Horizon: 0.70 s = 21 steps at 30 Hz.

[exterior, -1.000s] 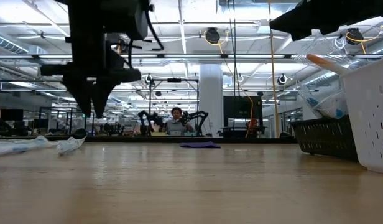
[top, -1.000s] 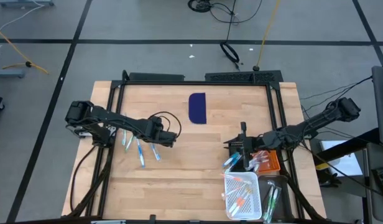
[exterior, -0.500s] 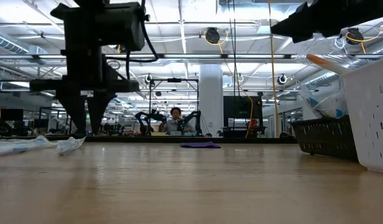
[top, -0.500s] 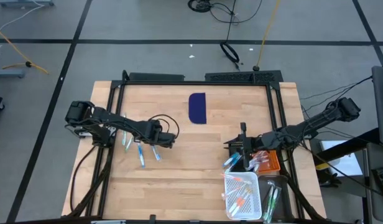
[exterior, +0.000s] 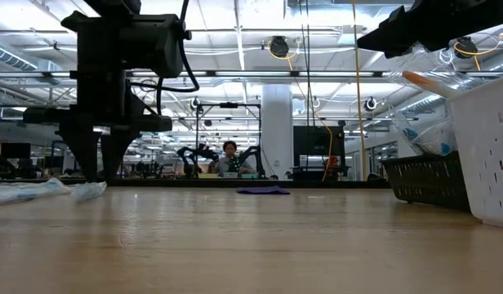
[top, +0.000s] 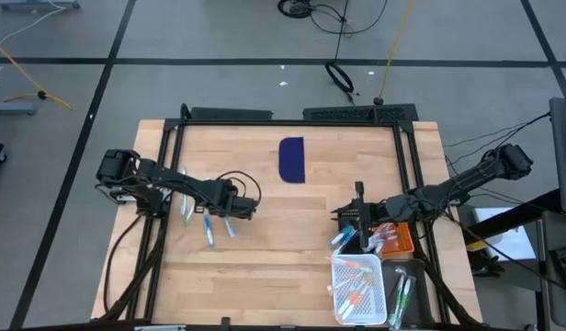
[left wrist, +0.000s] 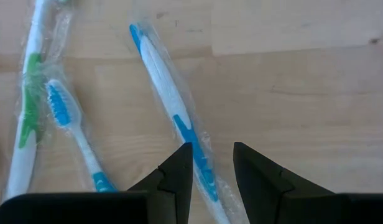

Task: Pick & Place Toothbrushes
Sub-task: Put the blue toothbrush into the black basket

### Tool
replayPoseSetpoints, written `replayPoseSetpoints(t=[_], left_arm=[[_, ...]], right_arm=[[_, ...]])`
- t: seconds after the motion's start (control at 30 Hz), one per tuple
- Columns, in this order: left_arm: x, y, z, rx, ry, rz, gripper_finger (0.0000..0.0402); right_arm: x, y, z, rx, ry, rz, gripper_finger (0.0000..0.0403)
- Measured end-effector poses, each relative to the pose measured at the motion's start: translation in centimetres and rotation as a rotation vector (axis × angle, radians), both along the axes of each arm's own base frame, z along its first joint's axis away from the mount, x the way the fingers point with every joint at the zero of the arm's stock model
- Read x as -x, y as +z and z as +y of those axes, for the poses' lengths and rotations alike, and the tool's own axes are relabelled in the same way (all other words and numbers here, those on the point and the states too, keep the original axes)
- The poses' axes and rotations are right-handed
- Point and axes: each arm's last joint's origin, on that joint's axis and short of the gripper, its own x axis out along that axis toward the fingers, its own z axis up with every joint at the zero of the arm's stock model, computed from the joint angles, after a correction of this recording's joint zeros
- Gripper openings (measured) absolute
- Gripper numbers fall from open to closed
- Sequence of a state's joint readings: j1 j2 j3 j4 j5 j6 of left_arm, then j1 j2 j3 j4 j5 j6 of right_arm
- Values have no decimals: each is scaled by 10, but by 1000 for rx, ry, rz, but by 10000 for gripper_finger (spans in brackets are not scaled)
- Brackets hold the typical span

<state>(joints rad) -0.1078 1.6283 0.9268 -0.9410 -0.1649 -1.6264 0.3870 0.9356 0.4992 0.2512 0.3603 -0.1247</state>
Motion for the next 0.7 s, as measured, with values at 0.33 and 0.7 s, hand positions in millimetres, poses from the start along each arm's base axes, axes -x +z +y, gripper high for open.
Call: replayPoseSetpoints(t=[0.33,0.7], left_arm=[[1,0,1,6,-19,20,118],[4,0,1,7,22,40,118]], right_arm=[[0,0,0,0,0,0,71],[0,0,0,-4,-1,1,71]])
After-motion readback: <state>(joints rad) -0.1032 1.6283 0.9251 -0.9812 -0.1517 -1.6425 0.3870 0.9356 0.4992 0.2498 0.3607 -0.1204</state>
